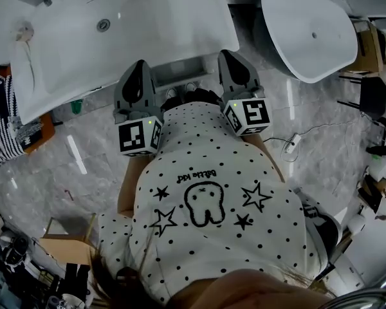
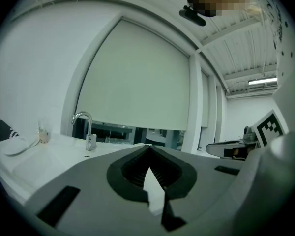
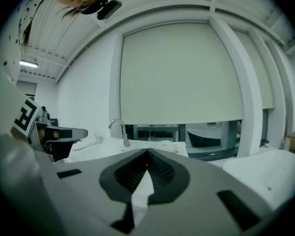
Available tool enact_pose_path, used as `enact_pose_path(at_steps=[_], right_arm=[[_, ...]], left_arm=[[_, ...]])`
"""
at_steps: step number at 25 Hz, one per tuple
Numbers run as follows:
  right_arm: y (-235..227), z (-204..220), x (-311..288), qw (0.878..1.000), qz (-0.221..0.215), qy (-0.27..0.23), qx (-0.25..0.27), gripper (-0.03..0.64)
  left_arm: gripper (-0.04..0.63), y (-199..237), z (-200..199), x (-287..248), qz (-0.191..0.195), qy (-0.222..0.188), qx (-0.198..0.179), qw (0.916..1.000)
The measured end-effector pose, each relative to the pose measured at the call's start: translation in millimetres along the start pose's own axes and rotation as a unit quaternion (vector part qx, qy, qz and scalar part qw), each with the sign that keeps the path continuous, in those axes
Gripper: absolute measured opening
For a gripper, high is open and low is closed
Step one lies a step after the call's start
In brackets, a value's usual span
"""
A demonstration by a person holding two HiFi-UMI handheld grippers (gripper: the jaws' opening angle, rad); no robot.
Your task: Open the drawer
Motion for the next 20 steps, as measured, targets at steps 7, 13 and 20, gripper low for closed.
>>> enact_pose_path(at_steps=[7, 13, 20], right_arm=[[15.3, 0.6, -0.6, 0.999, -0.03, -0.009, 0.024, 0.014], [31.4, -0.8, -7.9, 0.997, -0.074, -0.015, 0.018, 0.014], [30.5, 5.7, -17.5, 0.997, -0.074, 0.0, 0.012, 0.014]], left_arm=[[0.005, -5.9, 2.1, 2.3, 0.022, 0.008, 0.004, 0.9997], [0.005, -13.1, 6.0, -5.4, 0.051, 0.028, -0.011, 0.9983], [0.005, -5.8, 8.7, -8.7, 0.04, 0.038, -0.001, 0.9985]])
Point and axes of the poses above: the fingertips, and each gripper's own axes: x backward along the fingers, y to its left, z out of its underside, the point moved 6 cm from there along x, backward along the fingers, and after that the axes turned 14 degrees about -y, right-handed, at the moved point
